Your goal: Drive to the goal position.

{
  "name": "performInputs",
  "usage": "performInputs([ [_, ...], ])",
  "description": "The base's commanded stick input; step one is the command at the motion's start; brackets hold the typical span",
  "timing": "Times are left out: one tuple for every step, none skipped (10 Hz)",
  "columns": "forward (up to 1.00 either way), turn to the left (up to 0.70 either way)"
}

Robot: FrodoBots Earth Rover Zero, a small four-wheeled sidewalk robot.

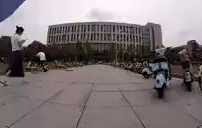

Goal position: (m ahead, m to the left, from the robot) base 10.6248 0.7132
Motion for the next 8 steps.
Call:
performInputs([
  [0.6,0.01],
  [0.6,0.01],
  [0.6,0.01],
  [0.6,0.01],
  [0.6,0.01],
  [0.6,0.01],
  [0.6,0.01],
  [0.6,0.01],
])
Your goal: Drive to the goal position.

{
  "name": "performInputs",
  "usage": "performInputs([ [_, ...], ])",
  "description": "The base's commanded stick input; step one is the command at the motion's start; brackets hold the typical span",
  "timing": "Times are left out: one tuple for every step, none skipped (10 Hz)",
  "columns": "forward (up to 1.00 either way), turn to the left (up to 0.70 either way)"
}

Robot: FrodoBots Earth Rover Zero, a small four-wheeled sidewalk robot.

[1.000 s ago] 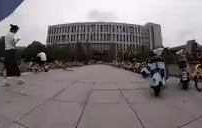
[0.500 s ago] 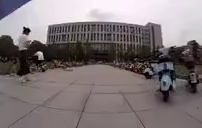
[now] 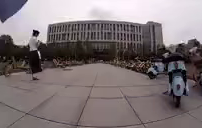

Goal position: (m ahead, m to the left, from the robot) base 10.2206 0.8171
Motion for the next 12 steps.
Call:
performInputs([
  [0.6,0.01],
  [0.6,0.01],
  [0.6,0.01],
  [0.6,0.01],
  [0.6,0.01],
  [0.6,0.01],
  [0.6,0.01],
  [0.6,0.01],
  [0.6,0.01],
  [0.6,0.01],
  [0.6,0.01],
  [0.6,0.01],
])
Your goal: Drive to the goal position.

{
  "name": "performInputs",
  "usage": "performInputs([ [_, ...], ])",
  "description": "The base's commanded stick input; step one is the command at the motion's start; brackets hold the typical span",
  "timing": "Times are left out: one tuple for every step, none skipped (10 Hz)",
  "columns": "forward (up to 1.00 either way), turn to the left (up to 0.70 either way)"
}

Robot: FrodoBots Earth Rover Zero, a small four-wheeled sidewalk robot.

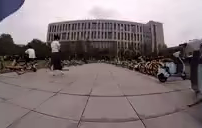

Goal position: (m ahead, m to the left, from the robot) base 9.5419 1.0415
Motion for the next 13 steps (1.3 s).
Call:
performInputs([
  [0.6,0.01],
  [0.6,0.01],
  [0.6,0.01],
  [0.6,0.01],
  [0.6,0.01],
  [0.6,0.01],
  [0.6,0.01],
  [0.6,0.01],
  [0.6,0.01],
  [0.6,0.01],
  [0.6,0.01],
  [0.6,0.01],
  [0.6,0.01],
])
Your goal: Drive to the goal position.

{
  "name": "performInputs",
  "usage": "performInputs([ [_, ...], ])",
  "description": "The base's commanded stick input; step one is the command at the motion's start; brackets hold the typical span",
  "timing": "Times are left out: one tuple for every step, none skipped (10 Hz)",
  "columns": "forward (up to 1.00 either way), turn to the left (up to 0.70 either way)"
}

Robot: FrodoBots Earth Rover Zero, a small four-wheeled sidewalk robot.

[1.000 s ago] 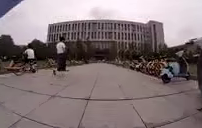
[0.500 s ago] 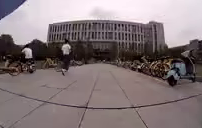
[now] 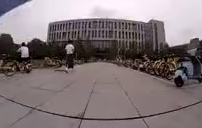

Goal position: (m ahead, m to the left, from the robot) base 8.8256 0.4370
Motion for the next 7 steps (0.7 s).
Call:
performInputs([
  [0.6,0.01],
  [0.6,0.01],
  [0.6,0.01],
  [0.6,0.01],
  [0.6,0.01],
  [0.6,0.01],
  [0.6,0.01],
])
